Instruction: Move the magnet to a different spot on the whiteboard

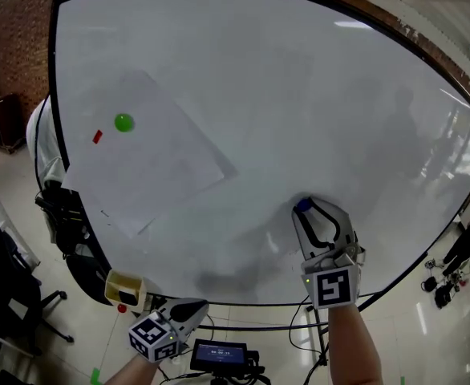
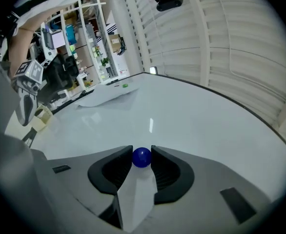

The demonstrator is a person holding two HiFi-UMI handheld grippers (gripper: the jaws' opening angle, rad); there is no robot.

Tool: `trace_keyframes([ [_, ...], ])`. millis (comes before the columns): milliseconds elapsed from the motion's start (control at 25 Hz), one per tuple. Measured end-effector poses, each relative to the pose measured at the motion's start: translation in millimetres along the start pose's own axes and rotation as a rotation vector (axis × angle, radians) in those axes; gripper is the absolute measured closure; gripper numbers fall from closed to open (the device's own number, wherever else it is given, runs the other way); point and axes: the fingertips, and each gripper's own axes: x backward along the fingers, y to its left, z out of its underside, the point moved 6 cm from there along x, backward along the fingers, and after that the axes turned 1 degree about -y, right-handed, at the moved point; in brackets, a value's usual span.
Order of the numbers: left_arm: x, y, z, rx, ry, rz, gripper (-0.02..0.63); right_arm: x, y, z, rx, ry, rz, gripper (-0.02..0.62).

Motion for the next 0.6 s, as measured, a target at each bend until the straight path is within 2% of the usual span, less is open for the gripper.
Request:
trace_keyframes([
  [240, -4, -1, -5, -0.012, -0.001, 0.005, 0.574, -19, 2, -15, 0.111, -0.080, -0.001, 0.442],
  [440, -14, -10, -19, -0.012, -0.001, -0.014, 0.574, -25, -4, -20, 0.152, -0.065, -0.035, 0.442],
  [600, -12, -16, -24, -0.019, -0.005, -0.018, 0.574, -31, 1, -20, 0.183, -0.016, -0.068, 0.442],
])
